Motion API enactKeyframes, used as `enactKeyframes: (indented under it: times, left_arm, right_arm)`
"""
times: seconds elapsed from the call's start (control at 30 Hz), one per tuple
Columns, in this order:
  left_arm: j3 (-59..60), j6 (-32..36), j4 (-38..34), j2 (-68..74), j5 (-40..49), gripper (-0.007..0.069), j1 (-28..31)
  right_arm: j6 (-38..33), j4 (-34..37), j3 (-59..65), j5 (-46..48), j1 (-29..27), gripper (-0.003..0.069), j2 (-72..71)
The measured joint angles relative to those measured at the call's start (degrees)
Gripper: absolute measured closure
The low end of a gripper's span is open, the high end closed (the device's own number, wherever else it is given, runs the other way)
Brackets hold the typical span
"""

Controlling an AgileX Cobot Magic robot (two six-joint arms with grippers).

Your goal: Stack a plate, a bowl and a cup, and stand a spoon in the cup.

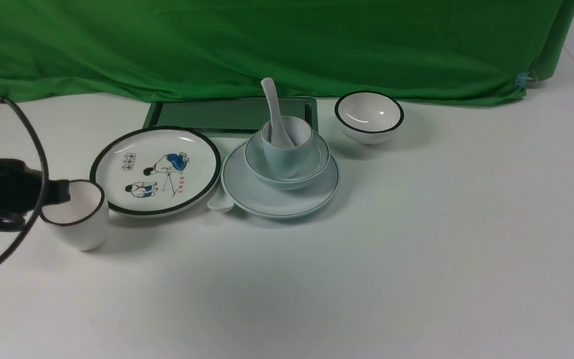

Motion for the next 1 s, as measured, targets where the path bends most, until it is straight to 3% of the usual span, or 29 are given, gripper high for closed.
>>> enactKeyframes:
  times: [0.2, 0.5, 0.73, 1.0]
  left_arm:
    - [0.0, 0.0, 1.35, 0.39, -3.36, 0.0655, 0.13]
    - [0.0, 0.0, 4.56, 0.41, -8.96, 0.0655, 0.3]
    - [0.01, 0.0, 5.1, 0.61, -10.99, 0.0655, 0.3]
    - [0.01, 0.0, 5.83, 1.22, -11.56, 0.0655, 0.3]
  right_arm:
    - [0.0, -0.55, 13.12, -19.73, -4.25, 0.0648, -10.62]
    - [0.17, 7.54, 14.39, -10.86, -13.99, 0.0648, -25.97]
    - [0.22, 8.24, 14.42, -3.34, -14.68, 0.0644, -25.47]
    - [0.22, 8.24, 14.42, -3.07, -14.74, 0.0624, -25.29]
